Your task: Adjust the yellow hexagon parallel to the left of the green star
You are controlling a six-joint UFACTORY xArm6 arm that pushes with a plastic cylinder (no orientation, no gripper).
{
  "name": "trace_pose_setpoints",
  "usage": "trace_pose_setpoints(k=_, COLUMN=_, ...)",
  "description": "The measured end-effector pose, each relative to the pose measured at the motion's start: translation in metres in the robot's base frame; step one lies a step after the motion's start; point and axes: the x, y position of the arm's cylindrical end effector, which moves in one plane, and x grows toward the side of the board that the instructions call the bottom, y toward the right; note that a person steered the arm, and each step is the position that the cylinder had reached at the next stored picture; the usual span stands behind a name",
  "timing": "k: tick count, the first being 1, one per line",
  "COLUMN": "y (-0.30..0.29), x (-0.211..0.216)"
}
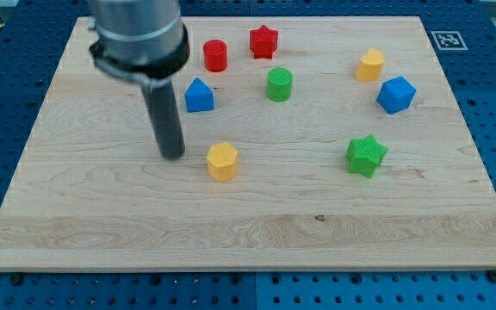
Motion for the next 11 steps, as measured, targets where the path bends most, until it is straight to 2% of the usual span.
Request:
trace_pose_setpoints(k=1, y=0.002, x=0.030)
trace_pose_setpoints(k=2, y=0.006, x=0.030)
trace_pose_setpoints(k=4, y=0.080, x=0.030)
trace_pose_setpoints(k=5, y=0.087, x=0.030)
trace_pose_setpoints(k=7, y=0.072, x=0.055)
trace_pose_setpoints(k=8, y=0.034, x=0.052)
trace_pose_setpoints(k=11, y=0.039, x=0.033)
